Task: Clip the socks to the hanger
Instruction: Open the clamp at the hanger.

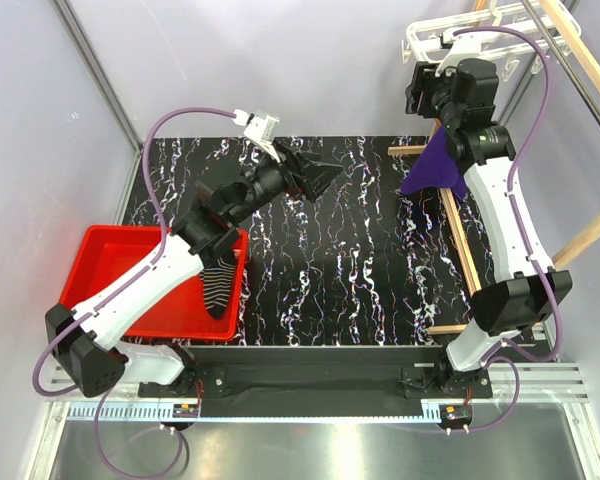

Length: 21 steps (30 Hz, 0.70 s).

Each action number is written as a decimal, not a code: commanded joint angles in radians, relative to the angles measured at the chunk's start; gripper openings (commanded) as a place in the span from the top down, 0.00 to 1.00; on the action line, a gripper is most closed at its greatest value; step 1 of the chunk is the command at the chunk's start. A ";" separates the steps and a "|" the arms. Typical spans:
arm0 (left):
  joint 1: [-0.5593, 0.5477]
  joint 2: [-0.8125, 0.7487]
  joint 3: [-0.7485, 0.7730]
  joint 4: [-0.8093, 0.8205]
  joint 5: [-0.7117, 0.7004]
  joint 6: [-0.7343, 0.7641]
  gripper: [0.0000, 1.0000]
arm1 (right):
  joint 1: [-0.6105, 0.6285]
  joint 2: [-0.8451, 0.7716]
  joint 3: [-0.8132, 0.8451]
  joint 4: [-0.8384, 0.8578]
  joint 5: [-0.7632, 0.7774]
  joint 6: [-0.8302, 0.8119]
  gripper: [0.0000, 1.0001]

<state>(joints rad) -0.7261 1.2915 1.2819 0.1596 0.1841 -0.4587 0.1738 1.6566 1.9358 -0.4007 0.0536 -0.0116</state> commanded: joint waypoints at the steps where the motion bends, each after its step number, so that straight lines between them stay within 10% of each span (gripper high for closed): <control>1: 0.005 0.014 -0.001 0.057 0.029 -0.018 0.27 | -0.020 -0.015 -0.046 0.095 -0.046 -0.048 0.35; 21: -0.022 0.415 0.206 0.336 -0.173 0.235 0.21 | -0.060 -0.003 0.050 0.024 -0.012 0.139 0.25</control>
<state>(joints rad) -0.7418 1.6150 1.3914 0.3267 0.1028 -0.3290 0.1165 1.6611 1.8935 -0.3302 -0.0105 0.0322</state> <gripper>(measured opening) 0.767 0.737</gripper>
